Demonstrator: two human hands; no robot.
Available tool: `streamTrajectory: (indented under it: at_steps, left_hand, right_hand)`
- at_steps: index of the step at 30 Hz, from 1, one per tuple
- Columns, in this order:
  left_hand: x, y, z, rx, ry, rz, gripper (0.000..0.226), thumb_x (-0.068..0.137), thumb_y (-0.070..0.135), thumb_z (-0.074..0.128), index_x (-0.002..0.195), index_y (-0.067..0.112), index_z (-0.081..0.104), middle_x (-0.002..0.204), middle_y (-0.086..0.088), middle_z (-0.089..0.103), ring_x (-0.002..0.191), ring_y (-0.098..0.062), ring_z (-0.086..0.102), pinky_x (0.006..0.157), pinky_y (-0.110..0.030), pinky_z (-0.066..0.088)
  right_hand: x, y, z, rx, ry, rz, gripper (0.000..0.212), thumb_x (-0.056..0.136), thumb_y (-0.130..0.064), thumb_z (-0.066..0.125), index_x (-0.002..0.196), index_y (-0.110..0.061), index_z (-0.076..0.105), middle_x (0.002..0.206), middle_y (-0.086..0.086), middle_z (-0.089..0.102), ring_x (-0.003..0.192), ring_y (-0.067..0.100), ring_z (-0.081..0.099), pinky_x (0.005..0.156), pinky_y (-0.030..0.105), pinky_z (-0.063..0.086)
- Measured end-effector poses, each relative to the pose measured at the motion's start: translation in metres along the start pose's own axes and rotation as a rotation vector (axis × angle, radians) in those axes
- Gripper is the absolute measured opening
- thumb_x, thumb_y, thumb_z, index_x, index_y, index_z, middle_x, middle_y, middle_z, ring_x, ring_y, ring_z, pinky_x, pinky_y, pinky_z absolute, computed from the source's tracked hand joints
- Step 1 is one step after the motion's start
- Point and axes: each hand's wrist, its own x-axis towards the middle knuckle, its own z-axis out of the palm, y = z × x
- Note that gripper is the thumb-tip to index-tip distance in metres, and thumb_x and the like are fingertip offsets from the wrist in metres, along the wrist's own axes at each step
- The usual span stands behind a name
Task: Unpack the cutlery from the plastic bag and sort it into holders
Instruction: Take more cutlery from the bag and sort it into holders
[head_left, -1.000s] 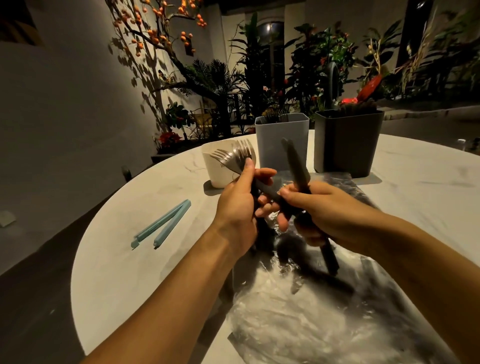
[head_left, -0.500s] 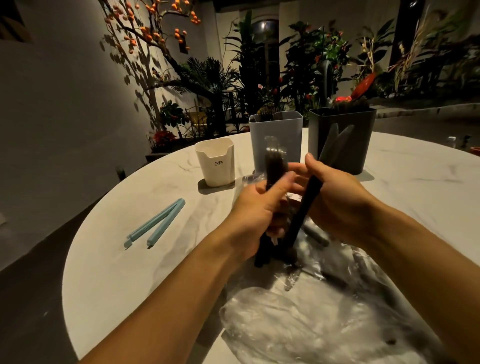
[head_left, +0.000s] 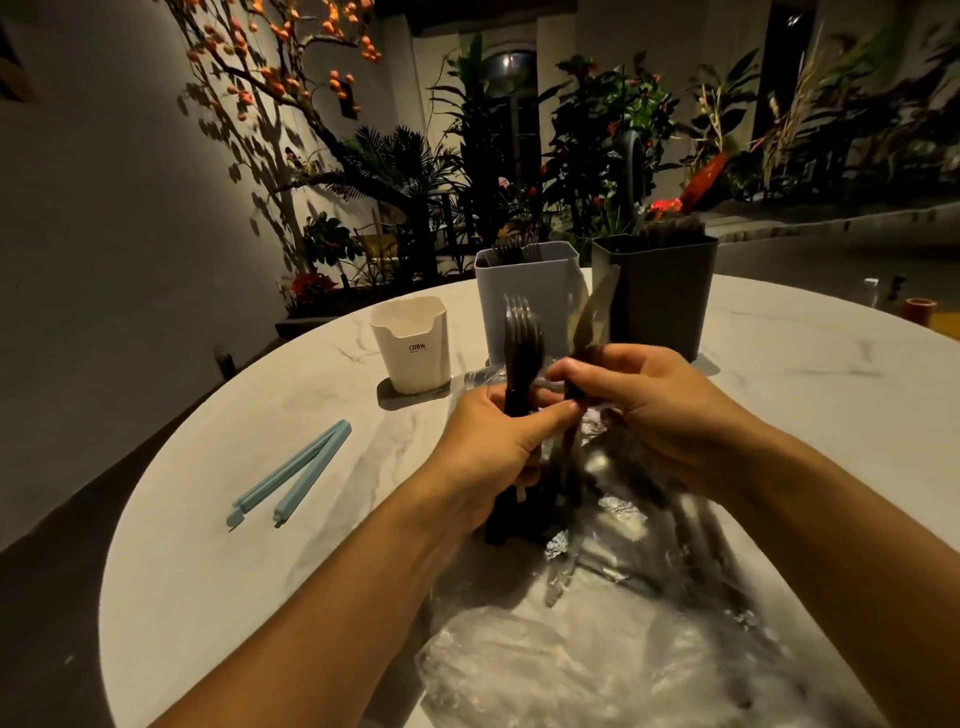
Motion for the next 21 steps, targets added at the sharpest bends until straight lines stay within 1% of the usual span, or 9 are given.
streamTrajectory:
  at_steps: [1, 2, 3, 5, 8, 12, 15, 18, 21]
  left_hand:
    - [0.002, 0.002, 0.000, 0.007, 0.005, 0.001, 0.008, 0.089, 0.015, 0.074, 0.084, 0.012, 0.067, 0.051, 0.005, 0.047, 0.044, -0.008, 0.041, 0.045, -0.022, 0.037]
    - [0.003, 0.003, -0.001, 0.018, 0.006, 0.003, 0.008, 0.088, 0.016, 0.075, 0.085, 0.012, 0.068, 0.051, 0.005, 0.048, 0.045, -0.008, 0.042, 0.046, -0.023, 0.038]
    - [0.005, 0.006, -0.001, 0.038, 0.004, 0.009, 0.009, 0.087, 0.017, 0.075, 0.087, 0.012, 0.069, 0.051, 0.006, 0.049, 0.045, -0.007, 0.043, 0.047, -0.023, 0.038]
    - [0.008, 0.011, 0.000, 0.081, 0.001, 0.042, 0.008, 0.087, 0.020, 0.076, 0.087, 0.016, 0.069, 0.048, 0.011, 0.050, 0.044, -0.004, 0.045, 0.048, -0.022, 0.039]
    - [0.014, 0.025, 0.002, 0.091, -0.004, 0.099, 0.009, 0.088, 0.018, 0.076, 0.086, 0.016, 0.067, 0.046, 0.013, 0.048, 0.041, -0.002, 0.043, 0.047, -0.022, 0.037]
    - [0.023, 0.043, 0.005, 0.115, -0.023, 0.120, 0.011, 0.089, 0.012, 0.074, 0.083, 0.015, 0.066, 0.045, 0.015, 0.050, 0.041, -0.001, 0.042, 0.047, -0.023, 0.036]
    - [0.029, 0.057, 0.008, 0.123, -0.062, 0.151, 0.008, 0.087, 0.016, 0.076, 0.087, 0.011, 0.070, 0.046, 0.013, 0.053, 0.043, -0.004, 0.041, 0.046, -0.023, 0.034]
    - [0.038, 0.074, 0.017, 0.138, -0.061, 0.169, 0.010, 0.085, 0.020, 0.078, 0.086, 0.012, 0.072, 0.048, 0.011, 0.055, 0.045, -0.008, 0.040, 0.046, -0.025, 0.034]
    - [0.052, 0.088, 0.028, 0.151, -0.047, 0.188, 0.006, 0.084, 0.019, 0.079, 0.085, 0.016, 0.074, 0.052, 0.007, 0.053, 0.046, -0.009, 0.040, 0.045, -0.025, 0.035]
  right_hand:
    - [0.000, -0.003, -0.002, -0.034, 0.020, -0.023, 0.023, 0.093, -0.021, 0.062, 0.105, -0.003, 0.071, 0.095, 0.012, 0.074, 0.076, 0.006, 0.069, 0.062, 0.016, 0.050]
    - [0.000, -0.005, -0.003, -0.060, 0.025, -0.039, 0.022, 0.092, -0.019, 0.063, 0.103, -0.003, 0.072, 0.092, 0.013, 0.074, 0.070, 0.007, 0.065, 0.056, 0.015, 0.046]
    - [0.001, -0.009, -0.004, -0.080, 0.025, -0.046, 0.020, 0.091, -0.018, 0.065, 0.101, -0.004, 0.073, 0.089, 0.013, 0.073, 0.068, 0.009, 0.063, 0.054, 0.017, 0.045]
    - [0.003, -0.017, -0.009, -0.131, 0.019, -0.047, 0.019, 0.084, -0.020, 0.070, 0.097, -0.007, 0.075, 0.083, 0.009, 0.073, 0.069, 0.011, 0.063, 0.057, 0.020, 0.048]
    - [0.006, -0.034, -0.019, -0.222, -0.001, -0.059, 0.032, 0.071, -0.028, 0.075, 0.094, -0.006, 0.075, 0.080, 0.010, 0.074, 0.066, 0.010, 0.066, 0.056, 0.017, 0.050]
    - [0.010, -0.052, -0.029, -0.201, -0.004, -0.074, 0.020, 0.079, -0.012, 0.075, 0.097, -0.002, 0.073, 0.084, 0.011, 0.075, 0.075, 0.018, 0.074, 0.059, 0.021, 0.054]
    - [0.012, -0.063, -0.036, -0.234, 0.001, -0.118, 0.014, 0.085, -0.011, 0.071, 0.098, -0.005, 0.071, 0.088, 0.012, 0.075, 0.080, 0.021, 0.074, 0.062, 0.026, 0.058]
    - [0.017, -0.076, -0.046, -0.324, 0.045, -0.161, 0.011, 0.088, -0.013, 0.070, 0.096, -0.008, 0.074, 0.084, 0.010, 0.075, 0.074, 0.019, 0.072, 0.063, 0.030, 0.061]
    - [0.024, -0.091, -0.058, -0.344, 0.068, -0.152, 0.005, 0.087, -0.011, 0.070, 0.090, -0.013, 0.074, 0.077, 0.004, 0.075, 0.066, 0.011, 0.069, 0.058, 0.021, 0.056]
